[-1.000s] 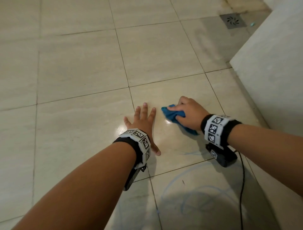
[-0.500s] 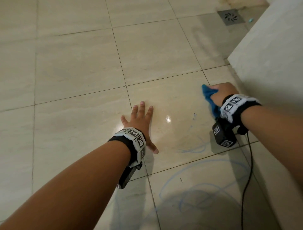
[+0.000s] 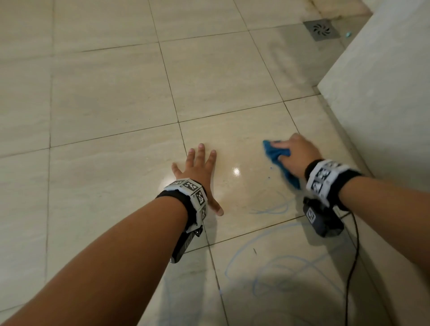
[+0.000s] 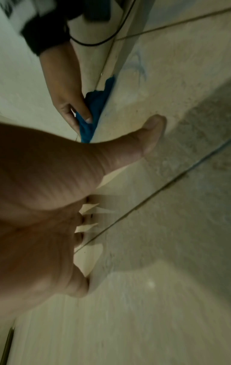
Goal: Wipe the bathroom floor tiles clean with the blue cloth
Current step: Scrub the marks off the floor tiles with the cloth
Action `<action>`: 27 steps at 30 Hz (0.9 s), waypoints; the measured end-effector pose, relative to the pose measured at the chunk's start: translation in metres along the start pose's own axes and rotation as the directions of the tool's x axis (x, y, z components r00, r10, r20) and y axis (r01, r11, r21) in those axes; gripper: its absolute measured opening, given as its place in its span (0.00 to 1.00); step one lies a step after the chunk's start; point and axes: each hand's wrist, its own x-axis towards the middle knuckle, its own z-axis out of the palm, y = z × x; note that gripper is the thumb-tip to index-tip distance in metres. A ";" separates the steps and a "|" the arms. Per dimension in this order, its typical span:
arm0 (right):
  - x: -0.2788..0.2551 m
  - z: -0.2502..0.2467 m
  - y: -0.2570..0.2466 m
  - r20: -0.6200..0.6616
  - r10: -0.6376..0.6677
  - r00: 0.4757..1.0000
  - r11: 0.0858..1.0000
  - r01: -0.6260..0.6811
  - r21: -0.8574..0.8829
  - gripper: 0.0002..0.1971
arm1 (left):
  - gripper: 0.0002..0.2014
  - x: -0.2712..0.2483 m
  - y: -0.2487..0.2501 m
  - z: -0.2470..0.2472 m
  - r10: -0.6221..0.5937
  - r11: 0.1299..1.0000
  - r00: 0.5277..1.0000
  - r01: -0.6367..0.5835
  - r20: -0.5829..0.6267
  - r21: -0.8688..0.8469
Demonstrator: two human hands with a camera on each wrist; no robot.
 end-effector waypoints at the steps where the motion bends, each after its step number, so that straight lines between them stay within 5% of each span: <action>1: -0.018 0.008 -0.014 0.051 -0.125 0.991 0.992 0.125 -0.001 0.18 | 0.76 0.000 0.000 0.000 0.004 1.000 1.000 -0.004 0.004 -0.004; 4: -0.053 0.023 -0.033 0.211 -0.398 0.893 0.909 0.415 -0.041 0.22 | 0.75 -0.001 -0.002 -0.001 0.020 1.000 1.000 -0.020 0.003 -0.006; 6: -0.043 0.014 -0.021 0.199 -0.337 0.920 0.932 0.356 -0.067 0.22 | 0.73 -0.003 -0.006 -0.002 0.034 0.999 0.999 -0.034 -0.005 0.018; 8: -0.029 -0.001 0.001 0.119 -0.120 0.986 0.988 0.130 -0.081 0.20 | 0.71 -0.007 -0.008 0.000 0.051 0.996 0.998 -0.049 -0.025 0.071; 10: -0.034 -0.005 0.014 0.079 -0.001 0.997 0.998 0.006 -0.070 0.17 | 0.71 -0.013 -0.006 0.005 0.085 0.995 0.996 -0.083 -0.035 0.057; 17: -0.091 0.034 -0.039 0.196 -0.330 0.924 0.942 0.335 0.005 0.16 | 0.73 -0.019 0.009 0.024 0.151 0.984 0.988 -0.153 0.022 0.095; 23: -0.039 0.015 -0.013 0.043 -0.004 0.999 0.998 0.007 -0.060 0.18 | 0.73 -0.023 0.011 0.023 0.143 0.985 0.990 -0.143 0.003 0.095; 27: -0.075 0.046 -0.046 0.062 -0.210 0.976 0.977 0.207 0.041 0.17 | 0.73 -0.020 0.011 0.023 0.131 0.986 0.991 -0.130 0.004 0.102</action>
